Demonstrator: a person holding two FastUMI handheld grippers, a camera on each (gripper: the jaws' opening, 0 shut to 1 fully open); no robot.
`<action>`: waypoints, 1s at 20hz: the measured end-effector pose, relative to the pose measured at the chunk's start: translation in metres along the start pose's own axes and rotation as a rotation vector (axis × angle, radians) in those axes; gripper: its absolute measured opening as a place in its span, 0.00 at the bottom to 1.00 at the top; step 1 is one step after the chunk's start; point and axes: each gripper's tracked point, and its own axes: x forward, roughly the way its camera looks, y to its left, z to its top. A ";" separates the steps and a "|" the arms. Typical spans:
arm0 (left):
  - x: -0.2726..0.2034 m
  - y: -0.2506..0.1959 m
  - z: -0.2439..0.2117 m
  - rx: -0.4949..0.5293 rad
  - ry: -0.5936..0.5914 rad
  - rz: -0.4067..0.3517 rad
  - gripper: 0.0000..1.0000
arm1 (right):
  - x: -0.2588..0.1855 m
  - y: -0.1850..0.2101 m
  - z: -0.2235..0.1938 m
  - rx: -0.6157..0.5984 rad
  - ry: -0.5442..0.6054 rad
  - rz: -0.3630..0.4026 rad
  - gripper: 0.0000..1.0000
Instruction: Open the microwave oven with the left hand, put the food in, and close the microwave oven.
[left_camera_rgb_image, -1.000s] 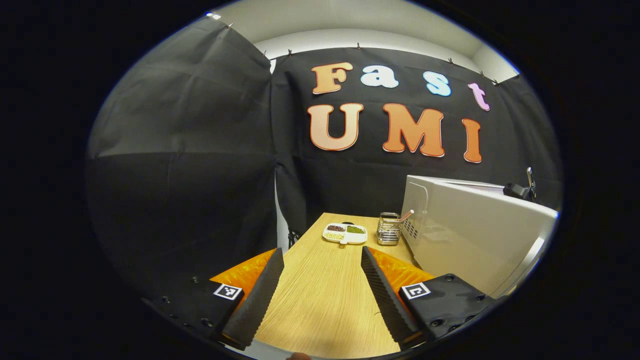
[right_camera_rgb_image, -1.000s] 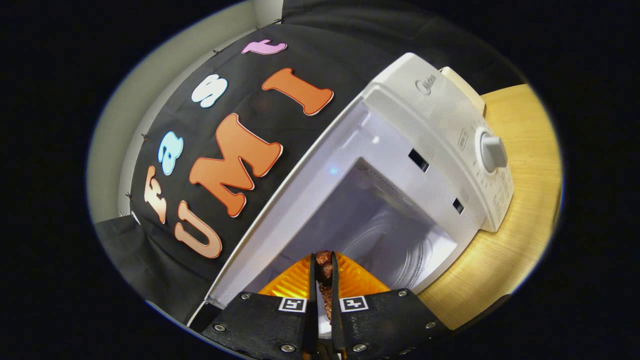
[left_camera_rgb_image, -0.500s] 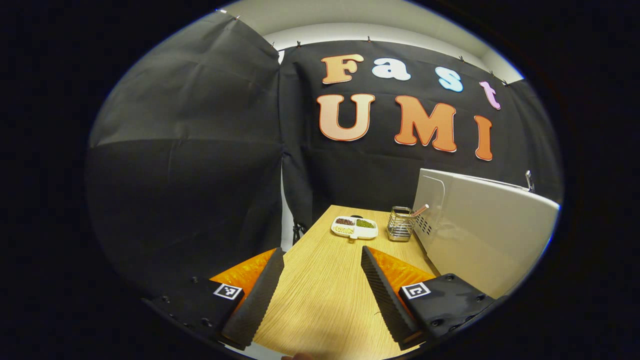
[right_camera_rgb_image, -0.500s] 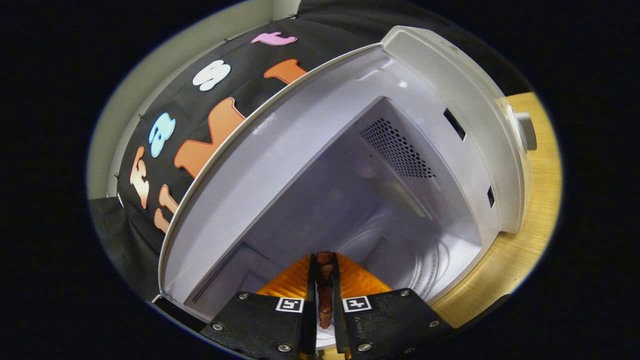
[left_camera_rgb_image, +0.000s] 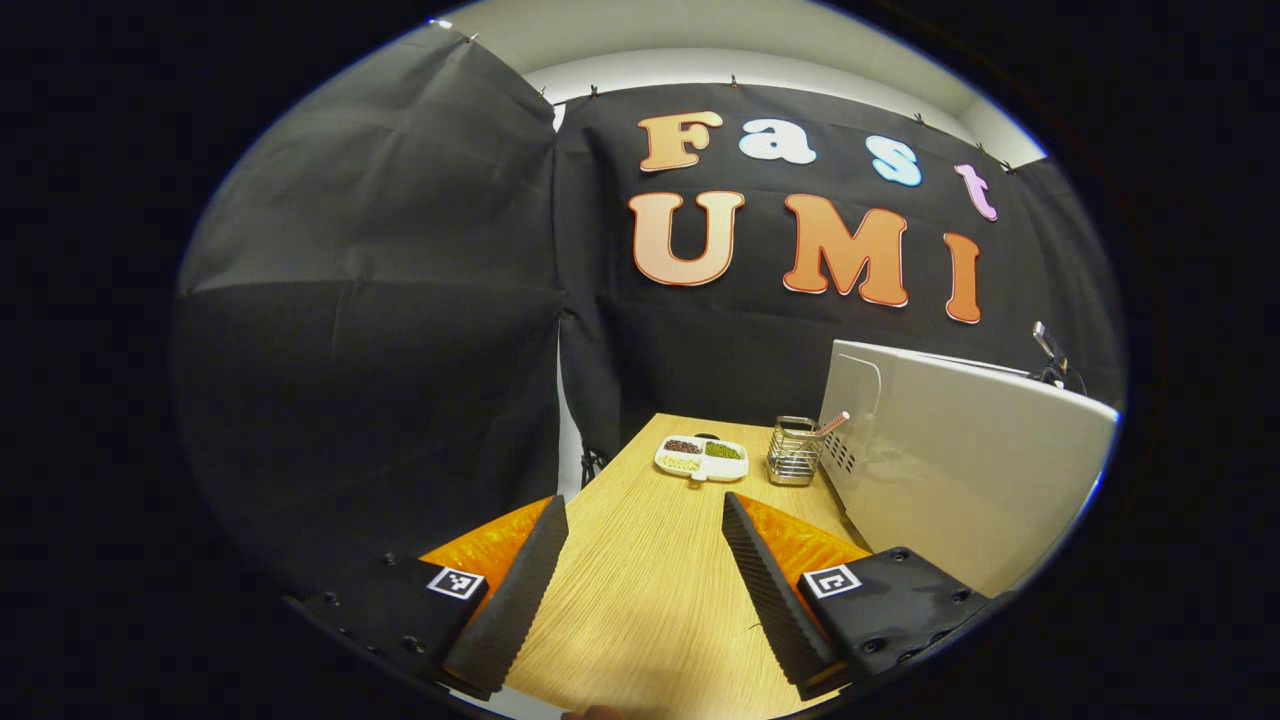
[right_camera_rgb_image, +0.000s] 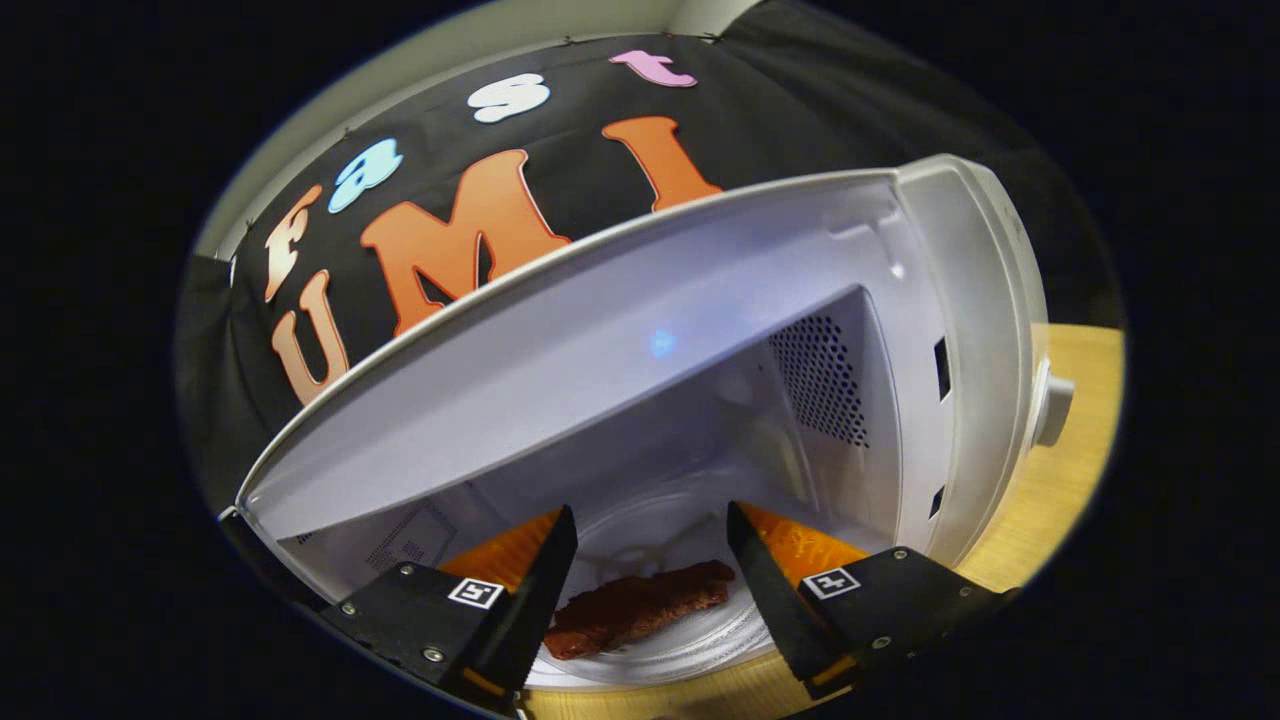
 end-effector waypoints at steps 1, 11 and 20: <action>-0.002 -0.004 0.003 0.001 -0.005 -0.008 0.97 | -0.005 0.002 0.003 -0.035 -0.004 0.013 0.94; -0.027 -0.030 0.019 0.045 -0.051 -0.047 0.97 | -0.070 -0.009 0.027 -0.283 0.004 0.058 0.94; -0.041 -0.060 0.016 0.039 -0.042 -0.111 0.97 | -0.157 -0.033 0.091 -0.329 0.041 0.205 0.95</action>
